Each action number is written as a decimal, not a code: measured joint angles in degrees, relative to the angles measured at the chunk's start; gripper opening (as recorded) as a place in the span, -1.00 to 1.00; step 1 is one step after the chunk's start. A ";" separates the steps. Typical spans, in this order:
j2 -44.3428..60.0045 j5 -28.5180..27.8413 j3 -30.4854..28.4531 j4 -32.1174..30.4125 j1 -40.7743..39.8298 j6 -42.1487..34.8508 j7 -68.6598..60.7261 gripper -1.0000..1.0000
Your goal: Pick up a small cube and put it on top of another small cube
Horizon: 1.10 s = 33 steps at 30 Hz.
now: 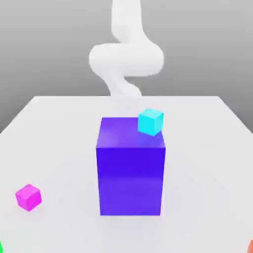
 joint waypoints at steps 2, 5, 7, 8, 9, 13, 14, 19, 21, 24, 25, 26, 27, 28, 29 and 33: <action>3.34 -1.03 1.16 -1.03 -3.56 1.58 5.52 0.00; 8.11 -2.59 2.58 -2.48 -8.43 3.80 13.45 0.00; 11.27 -3.63 3.46 -3.44 -11.61 5.25 18.67 0.00; 12.86 -4.27 3.66 -3.93 -12.95 6.02 21.38 0.00; 14.44 -4.82 3.98 -4.40 -14.43 6.74 24.03 0.00; 20.79 -7.16 4.46 -6.30 -19.60 9.64 34.68 0.00; 22.37 -7.64 4.56 -6.78 -20.89 10.38 37.24 0.00; 30.21 -9.52 4.52 -9.17 -26.86 14.03 49.80 0.00; 33.31 -10.08 3.70 -10.14 -28.41 15.55 54.70 0.00; 37.87 -10.07 2.24 -11.62 -31.09 17.88 61.43 0.00; 39.37 -9.73 2.15 -12.12 -32.20 18.67 63.42 0.00; 40.85 -9.33 1.80 -12.63 -33.13 19.48 65.38 0.00; 42.31 -8.77 1.47 -13.14 -34.01 20.30 67.22 0.00; 43.76 -8.02 1.17 -13.66 -34.76 21.13 68.93 0.00; 45.19 -7.09 0.95 -14.18 -35.18 21.96 70.50 0.00; 50.81 -1.34 0.33 -16.15 -37.01 25.35 75.07 0.00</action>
